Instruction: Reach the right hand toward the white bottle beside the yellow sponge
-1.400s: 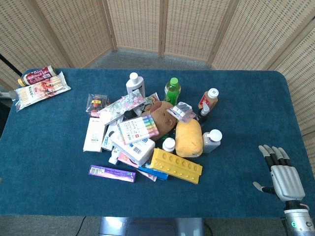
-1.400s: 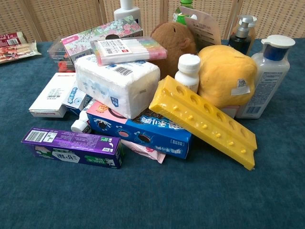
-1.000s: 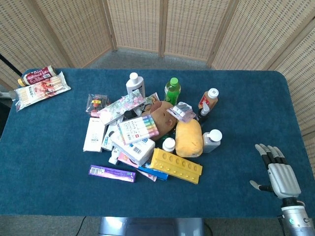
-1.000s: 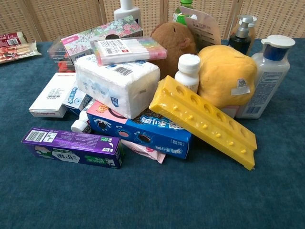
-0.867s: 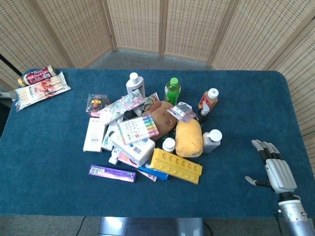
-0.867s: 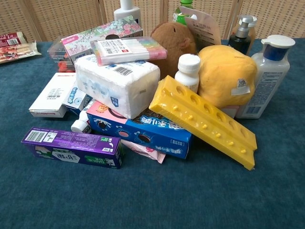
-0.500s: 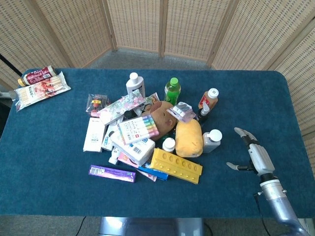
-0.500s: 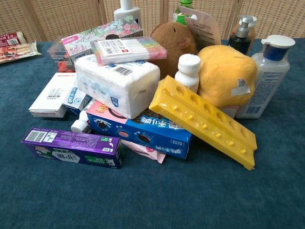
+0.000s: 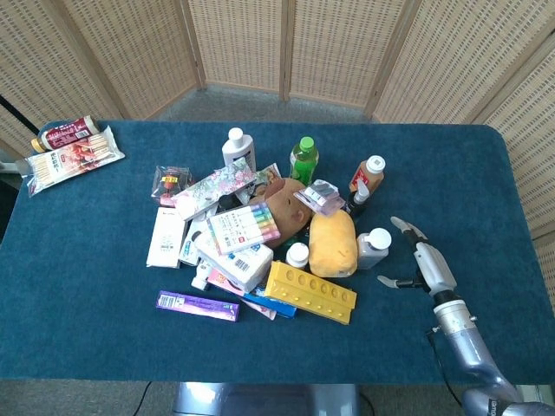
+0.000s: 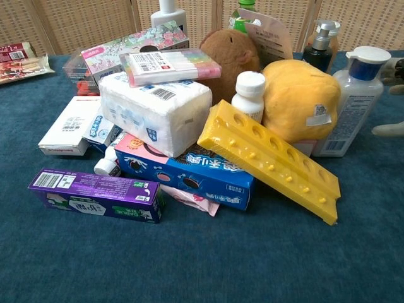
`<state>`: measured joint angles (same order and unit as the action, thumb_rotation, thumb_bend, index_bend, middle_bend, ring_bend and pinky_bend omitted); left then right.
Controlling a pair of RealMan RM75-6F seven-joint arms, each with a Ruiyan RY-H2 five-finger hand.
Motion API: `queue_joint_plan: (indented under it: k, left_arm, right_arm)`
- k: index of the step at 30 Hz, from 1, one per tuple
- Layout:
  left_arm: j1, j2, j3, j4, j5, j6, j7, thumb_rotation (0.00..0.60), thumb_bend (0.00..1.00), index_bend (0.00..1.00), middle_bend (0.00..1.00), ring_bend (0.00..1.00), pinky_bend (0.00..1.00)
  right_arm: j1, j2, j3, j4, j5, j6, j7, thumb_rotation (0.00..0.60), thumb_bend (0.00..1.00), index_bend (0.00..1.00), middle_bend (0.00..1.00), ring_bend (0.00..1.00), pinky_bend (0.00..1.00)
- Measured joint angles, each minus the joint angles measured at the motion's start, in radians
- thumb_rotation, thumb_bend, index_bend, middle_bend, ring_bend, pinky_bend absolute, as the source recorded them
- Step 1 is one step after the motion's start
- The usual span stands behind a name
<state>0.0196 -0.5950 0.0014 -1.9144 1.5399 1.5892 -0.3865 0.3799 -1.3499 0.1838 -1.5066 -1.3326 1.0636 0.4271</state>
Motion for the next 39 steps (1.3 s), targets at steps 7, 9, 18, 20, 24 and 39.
queue_joint_plan:
  k: [7,9,18,20,24,39]
  left_arm:
    - [-0.003,-0.001,-0.004,0.001,-0.012,-0.008,-0.001,0.600,0.00,0.00,0.00,0.00,0.00]
    - [-0.002,-0.001,-0.004,0.002,-0.012,-0.008,-0.003,0.600,0.00,0.00,0.00,0.00,0.00]
    - [-0.001,0.002,-0.007,0.007,-0.017,-0.009,-0.024,0.600,0.00,0.00,0.00,0.00,0.00]
    - [-0.001,0.003,-0.008,0.008,-0.018,-0.009,-0.028,0.600,0.00,0.00,0.00,0.00,0.00]
    - [0.000,0.004,-0.009,0.009,-0.019,-0.009,-0.032,0.600,0.00,0.00,0.00,0.00,0.00]
    - [0.002,0.005,-0.009,0.007,-0.015,-0.009,-0.032,0.600,0.00,0.00,0.00,0.00,0.00]
  right_arm:
    - [0.024,-0.025,0.011,-0.014,0.015,-0.011,-0.018,0.600,0.00,0.00,0.00,0.00,0.00]
    - [0.030,-0.033,0.013,-0.021,0.020,-0.015,-0.027,0.600,0.00,0.00,0.00,0.00,0.00]
    - [0.042,-0.094,0.026,-0.014,0.052,0.004,-0.060,0.600,0.00,0.00,0.01,0.00,0.00]
    - [0.041,-0.120,0.030,0.005,0.057,0.021,-0.065,0.600,0.00,0.00,0.17,0.11,0.17]
    - [0.040,-0.149,0.030,0.044,0.052,0.032,-0.047,0.600,0.00,0.20,0.70,0.58,0.75]
    - [0.004,-0.150,0.039,0.049,-0.002,0.167,-0.057,0.600,0.00,0.47,0.99,0.86,1.00]
